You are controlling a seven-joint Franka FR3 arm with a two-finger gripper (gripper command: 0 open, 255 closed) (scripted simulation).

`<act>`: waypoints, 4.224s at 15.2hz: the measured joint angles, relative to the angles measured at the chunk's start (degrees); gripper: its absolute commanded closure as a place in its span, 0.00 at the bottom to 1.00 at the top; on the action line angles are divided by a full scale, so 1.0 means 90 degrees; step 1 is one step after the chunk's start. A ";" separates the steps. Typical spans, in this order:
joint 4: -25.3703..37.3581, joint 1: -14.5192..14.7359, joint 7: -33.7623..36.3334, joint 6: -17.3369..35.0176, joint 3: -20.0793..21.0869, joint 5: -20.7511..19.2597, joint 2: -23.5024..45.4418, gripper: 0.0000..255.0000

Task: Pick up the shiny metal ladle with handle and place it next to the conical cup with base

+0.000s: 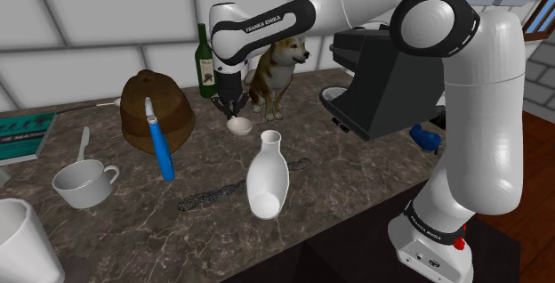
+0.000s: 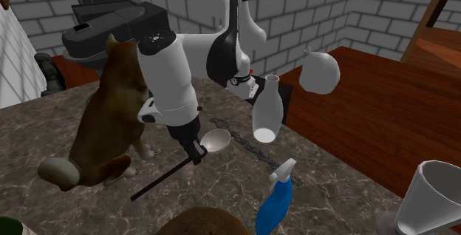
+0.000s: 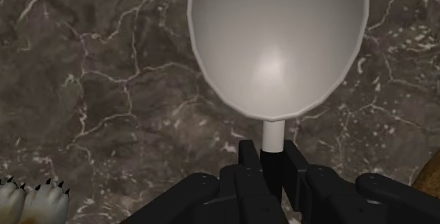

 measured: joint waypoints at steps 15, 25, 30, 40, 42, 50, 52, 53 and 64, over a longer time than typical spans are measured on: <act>0.0904 -0.0004 0.0017 -0.1161 0.0022 0.0035 -0.0261 1.00; 0.1672 0.0027 0.0068 -0.1991 0.0041 0.0042 -0.0326 1.00; 0.2188 0.0038 0.0075 -0.2448 0.0041 0.0033 -0.0267 1.00; 0.2477 0.0311 0.0465 -0.2896 0.0161 0.0045 -0.0448 1.00; 0.1950 0.0440 0.0690 -0.2673 0.0243 0.0088 -0.0763 1.00; 0.1000 0.1032 0.1661 -0.2284 0.0610 0.0180 -0.1394 1.00; 0.0791 0.1194 0.1930 -0.2182 0.0716 0.0201 -0.1523 1.00; 0.0838 0.1274 0.2060 -0.2232 0.0765 0.0200 -0.1536 1.00; 0.0838 0.2226 0.3570 -0.2096 0.1338 0.0122 -0.1495 1.00</act>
